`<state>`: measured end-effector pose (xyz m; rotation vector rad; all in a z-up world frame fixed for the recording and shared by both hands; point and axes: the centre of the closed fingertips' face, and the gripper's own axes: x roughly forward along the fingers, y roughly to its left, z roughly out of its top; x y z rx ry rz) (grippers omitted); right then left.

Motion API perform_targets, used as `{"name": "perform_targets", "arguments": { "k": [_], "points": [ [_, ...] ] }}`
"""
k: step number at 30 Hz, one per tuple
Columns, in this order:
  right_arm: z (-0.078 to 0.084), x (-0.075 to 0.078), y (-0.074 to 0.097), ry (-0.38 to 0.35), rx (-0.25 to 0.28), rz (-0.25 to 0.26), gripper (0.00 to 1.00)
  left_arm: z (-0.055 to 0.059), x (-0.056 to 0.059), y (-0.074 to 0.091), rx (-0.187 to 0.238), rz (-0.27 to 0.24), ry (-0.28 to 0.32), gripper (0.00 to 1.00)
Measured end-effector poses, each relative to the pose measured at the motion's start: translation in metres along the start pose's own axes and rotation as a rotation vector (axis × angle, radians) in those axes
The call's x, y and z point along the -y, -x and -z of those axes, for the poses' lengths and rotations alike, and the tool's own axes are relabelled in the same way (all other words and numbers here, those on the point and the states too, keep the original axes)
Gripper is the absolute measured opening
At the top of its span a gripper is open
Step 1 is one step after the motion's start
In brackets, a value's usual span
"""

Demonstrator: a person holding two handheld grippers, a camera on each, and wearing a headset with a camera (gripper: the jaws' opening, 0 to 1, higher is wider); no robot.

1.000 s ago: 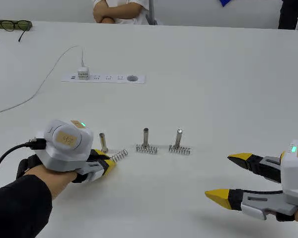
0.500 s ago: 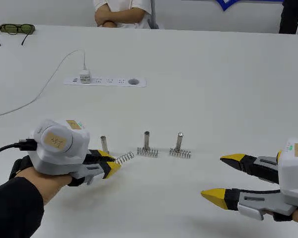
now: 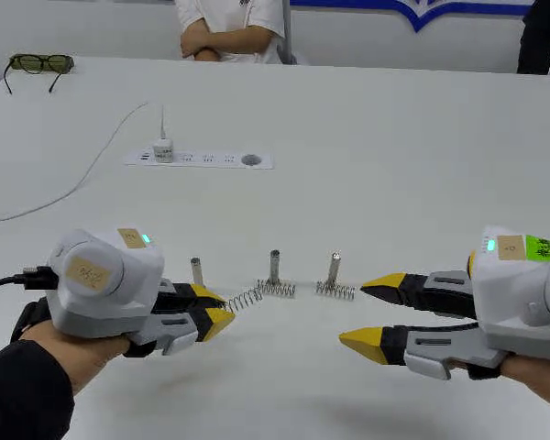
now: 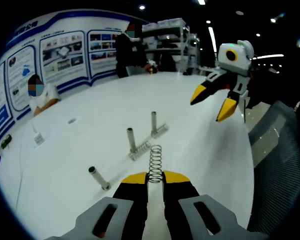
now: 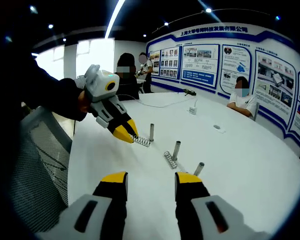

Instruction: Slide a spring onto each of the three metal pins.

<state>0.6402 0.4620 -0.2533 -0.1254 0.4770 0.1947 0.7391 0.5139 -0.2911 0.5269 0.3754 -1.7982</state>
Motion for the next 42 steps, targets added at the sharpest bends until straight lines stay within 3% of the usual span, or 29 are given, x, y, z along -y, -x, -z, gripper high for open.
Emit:
{"name": "perform_targets", "arguments": {
  "k": [8, 14, 24, 32, 42],
  "points": [
    [-0.013, -0.015, -0.017, 0.042, 0.0, -0.061, 0.35, -0.014, 0.014, 0.008, 0.05, 0.029, -0.009, 0.1],
    [-0.019, -0.025, -0.024, 0.07, 0.0, -0.096, 0.33, -0.02, 0.034, 0.014, 0.081, 0.108, -0.058, 0.1],
    [-0.019, -0.043, -0.027, 0.082, -0.004, -0.16, 0.29, -0.023, 0.062, 0.017, 0.094, 0.214, -0.134, 0.1],
    [-0.012, -0.057, -0.028, 0.078, -0.026, -0.213, 0.22, -0.024, 0.076, 0.019, 0.099, 0.272, -0.168, 0.1],
    [-0.011, -0.065, -0.025, 0.033, -0.022, -0.258, 0.13, -0.022, 0.081, 0.019, 0.093, 0.295, -0.182, 0.1]
  ]
}}
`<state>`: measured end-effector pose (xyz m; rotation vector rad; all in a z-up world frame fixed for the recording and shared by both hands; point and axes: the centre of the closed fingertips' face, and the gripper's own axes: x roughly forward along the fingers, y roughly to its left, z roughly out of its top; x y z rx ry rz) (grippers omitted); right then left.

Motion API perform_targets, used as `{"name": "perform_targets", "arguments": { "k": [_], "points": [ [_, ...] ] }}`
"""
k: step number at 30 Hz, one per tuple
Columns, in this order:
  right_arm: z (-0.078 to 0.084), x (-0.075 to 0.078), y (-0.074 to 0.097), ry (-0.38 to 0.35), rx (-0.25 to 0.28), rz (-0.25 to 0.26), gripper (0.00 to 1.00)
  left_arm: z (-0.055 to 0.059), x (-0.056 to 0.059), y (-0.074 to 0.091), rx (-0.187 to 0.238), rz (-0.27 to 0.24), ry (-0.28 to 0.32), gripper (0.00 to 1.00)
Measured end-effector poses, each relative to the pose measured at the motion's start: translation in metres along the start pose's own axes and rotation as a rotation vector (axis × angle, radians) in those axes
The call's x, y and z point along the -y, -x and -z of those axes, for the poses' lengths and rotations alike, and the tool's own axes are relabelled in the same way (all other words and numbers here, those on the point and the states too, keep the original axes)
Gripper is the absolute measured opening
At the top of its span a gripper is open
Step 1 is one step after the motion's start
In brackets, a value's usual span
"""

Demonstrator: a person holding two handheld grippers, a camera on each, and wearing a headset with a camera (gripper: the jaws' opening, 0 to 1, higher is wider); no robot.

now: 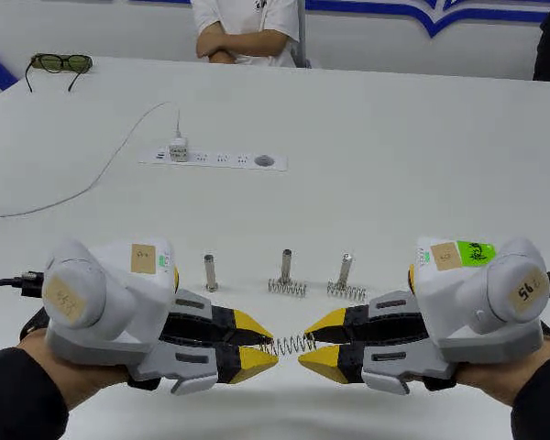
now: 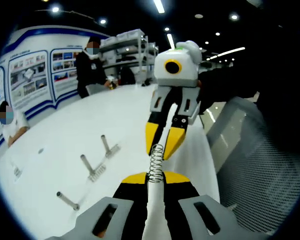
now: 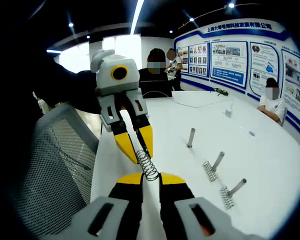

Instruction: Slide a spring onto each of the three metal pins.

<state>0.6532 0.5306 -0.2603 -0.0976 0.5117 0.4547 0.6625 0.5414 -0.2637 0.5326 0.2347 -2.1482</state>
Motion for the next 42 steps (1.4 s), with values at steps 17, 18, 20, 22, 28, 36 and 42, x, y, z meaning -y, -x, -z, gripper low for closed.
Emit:
{"name": "perform_targets", "arguments": {
  "k": [17, 18, 20, 22, 28, 36, 42],
  "points": [
    [-0.031, -0.003, 0.001, -0.006, 0.077, 0.002, 0.1, -0.002, -0.004, -0.002, 0.021, -0.018, 0.034, 0.1],
    [-0.033, -0.003, 0.001, -0.002, 0.08, 0.002, 0.1, -0.003, -0.004, -0.002, 0.023, -0.018, 0.035, 0.1],
    [-0.036, -0.004, -0.001, 0.006, 0.084, 0.003, 0.1, -0.003, -0.004, -0.002, 0.025, -0.021, 0.039, 0.1],
    [-0.038, -0.004, -0.002, 0.008, 0.086, 0.003, 0.1, -0.003, -0.004, -0.002, 0.027, -0.024, 0.044, 0.1],
    [-0.043, -0.006, -0.005, 0.023, 0.094, 0.0, 0.11, -0.004, -0.003, -0.002, 0.032, -0.022, 0.052, 0.1],
    [-0.05, -0.008, -0.009, 0.028, 0.11, -0.004, 0.12, -0.005, -0.003, -0.001, 0.042, -0.027, 0.063, 0.1],
    [-0.052, -0.009, -0.012, 0.028, 0.113, -0.007, 0.12, -0.003, -0.002, -0.001, 0.038, -0.026, 0.063, 0.1]
  ]
}}
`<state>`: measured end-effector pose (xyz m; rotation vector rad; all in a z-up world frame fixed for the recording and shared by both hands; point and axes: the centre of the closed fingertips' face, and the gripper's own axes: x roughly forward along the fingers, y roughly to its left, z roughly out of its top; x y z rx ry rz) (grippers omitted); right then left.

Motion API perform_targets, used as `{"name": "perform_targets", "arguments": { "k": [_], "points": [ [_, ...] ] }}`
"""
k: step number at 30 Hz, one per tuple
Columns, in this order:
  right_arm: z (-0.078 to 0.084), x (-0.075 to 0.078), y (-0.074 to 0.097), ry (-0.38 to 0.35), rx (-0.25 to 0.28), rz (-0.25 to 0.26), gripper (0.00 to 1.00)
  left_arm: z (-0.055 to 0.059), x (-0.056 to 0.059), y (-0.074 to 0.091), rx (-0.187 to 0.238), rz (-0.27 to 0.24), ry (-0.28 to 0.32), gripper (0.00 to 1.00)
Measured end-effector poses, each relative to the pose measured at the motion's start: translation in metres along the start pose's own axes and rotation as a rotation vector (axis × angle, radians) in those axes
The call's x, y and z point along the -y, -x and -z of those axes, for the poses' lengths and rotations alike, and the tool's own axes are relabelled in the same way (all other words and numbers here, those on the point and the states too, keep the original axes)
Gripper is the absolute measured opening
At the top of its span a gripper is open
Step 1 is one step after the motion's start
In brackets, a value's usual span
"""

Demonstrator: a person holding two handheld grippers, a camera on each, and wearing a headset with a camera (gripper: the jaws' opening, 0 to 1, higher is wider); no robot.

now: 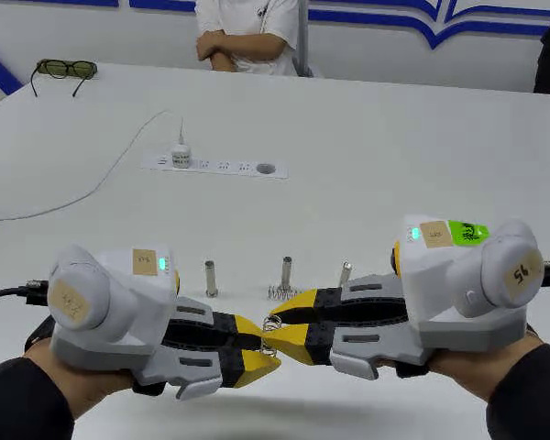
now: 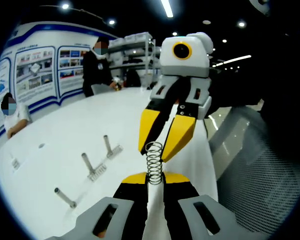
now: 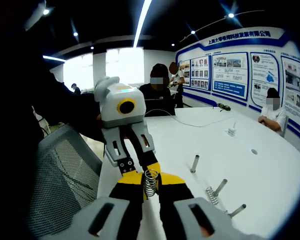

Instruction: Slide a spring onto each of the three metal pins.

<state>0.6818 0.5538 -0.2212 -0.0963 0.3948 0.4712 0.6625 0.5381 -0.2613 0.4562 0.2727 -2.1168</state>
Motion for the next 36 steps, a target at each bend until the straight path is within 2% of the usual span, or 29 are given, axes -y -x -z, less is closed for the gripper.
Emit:
{"name": "perform_targets", "arguments": {
  "k": [6, 13, 17, 19, 29, 36],
  "points": [
    [-0.001, 0.002, -0.002, -0.01, 0.005, 0.009, 0.12, 0.001, -0.003, 0.001, 0.01, -0.009, 0.013, 0.1],
    [-0.002, 0.006, -0.007, -0.014, 0.0, 0.017, 0.12, 0.001, -0.008, 0.003, 0.018, -0.044, 0.001, 0.11],
    [-0.004, 0.009, -0.01, -0.015, 0.001, 0.019, 0.12, 0.001, -0.014, 0.008, 0.032, -0.067, 0.021, 0.2],
    [-0.005, 0.011, -0.011, -0.014, 0.001, 0.02, 0.12, 0.001, -0.015, 0.011, 0.04, -0.075, 0.03, 0.21],
    [-0.012, 0.02, -0.014, -0.011, 0.015, 0.036, 0.12, 0.014, -0.029, 0.031, 0.065, -0.162, 0.098, 0.32],
    [-0.019, 0.03, -0.013, -0.001, 0.028, 0.054, 0.12, 0.023, -0.038, 0.048, 0.104, -0.24, 0.16, 0.37]
  ]
}}
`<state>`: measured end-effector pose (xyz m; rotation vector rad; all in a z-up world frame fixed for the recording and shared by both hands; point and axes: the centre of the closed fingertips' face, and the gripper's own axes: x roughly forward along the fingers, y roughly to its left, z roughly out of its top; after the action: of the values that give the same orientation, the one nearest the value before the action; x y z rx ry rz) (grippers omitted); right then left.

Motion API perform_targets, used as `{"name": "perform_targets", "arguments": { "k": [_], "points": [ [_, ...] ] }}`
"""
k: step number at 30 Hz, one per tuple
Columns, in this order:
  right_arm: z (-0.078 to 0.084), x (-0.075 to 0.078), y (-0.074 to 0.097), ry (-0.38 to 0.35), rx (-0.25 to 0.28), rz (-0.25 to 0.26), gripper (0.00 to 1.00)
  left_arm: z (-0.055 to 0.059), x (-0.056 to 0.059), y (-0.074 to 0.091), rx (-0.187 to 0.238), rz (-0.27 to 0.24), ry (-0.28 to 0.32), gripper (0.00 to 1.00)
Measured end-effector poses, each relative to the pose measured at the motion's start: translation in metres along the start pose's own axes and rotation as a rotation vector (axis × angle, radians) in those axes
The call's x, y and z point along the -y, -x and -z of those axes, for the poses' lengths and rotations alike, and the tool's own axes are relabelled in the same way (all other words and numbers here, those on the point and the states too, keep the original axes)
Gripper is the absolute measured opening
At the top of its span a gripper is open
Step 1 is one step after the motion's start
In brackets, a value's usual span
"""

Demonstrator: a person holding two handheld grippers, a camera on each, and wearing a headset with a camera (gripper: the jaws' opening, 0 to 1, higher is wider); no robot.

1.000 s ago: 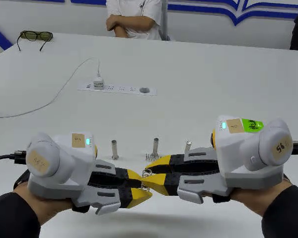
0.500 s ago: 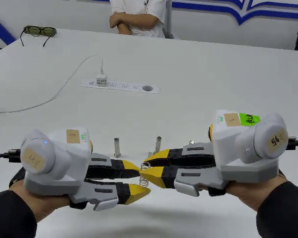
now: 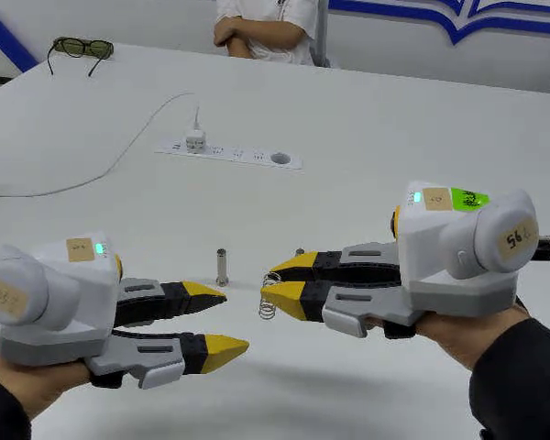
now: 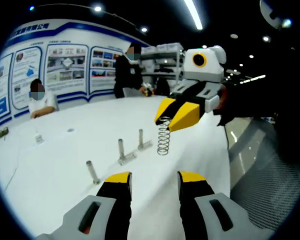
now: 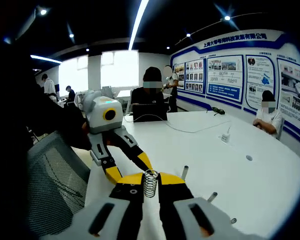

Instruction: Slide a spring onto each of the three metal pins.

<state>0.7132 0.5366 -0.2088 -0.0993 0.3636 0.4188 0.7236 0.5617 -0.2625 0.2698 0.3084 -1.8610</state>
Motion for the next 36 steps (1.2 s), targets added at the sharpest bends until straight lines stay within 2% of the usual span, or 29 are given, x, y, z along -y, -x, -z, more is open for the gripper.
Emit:
{"name": "perform_targets", "arguments": {
  "k": [4, 8, 18, 20, 26, 29, 36],
  "points": [
    [-0.003, 0.006, -0.002, 0.007, 0.003, 0.009, 0.12, 0.01, -0.005, 0.008, 0.004, -0.042, 0.031, 0.39],
    [-0.007, 0.011, -0.005, 0.015, 0.008, 0.016, 0.12, 0.014, -0.009, 0.014, 0.014, -0.077, 0.052, 0.41],
    [-0.028, 0.034, -0.019, 0.051, 0.037, 0.048, 0.12, 0.011, -0.02, 0.02, 0.033, -0.137, 0.053, 0.44],
    [-0.032, 0.04, -0.023, 0.054, 0.048, 0.061, 0.12, 0.011, -0.02, 0.02, 0.039, -0.139, 0.059, 0.45],
    [-0.039, 0.059, -0.04, 0.051, 0.074, 0.104, 0.12, 0.017, -0.014, 0.014, 0.008, -0.122, 0.042, 0.45],
    [-0.041, 0.065, -0.048, 0.048, 0.081, 0.118, 0.12, 0.017, -0.013, 0.014, 0.007, -0.118, 0.042, 0.44],
    [-0.03, 0.077, -0.07, 0.045, 0.054, 0.131, 0.12, 0.017, -0.012, 0.013, 0.008, -0.114, 0.047, 0.45]
  ]
}}
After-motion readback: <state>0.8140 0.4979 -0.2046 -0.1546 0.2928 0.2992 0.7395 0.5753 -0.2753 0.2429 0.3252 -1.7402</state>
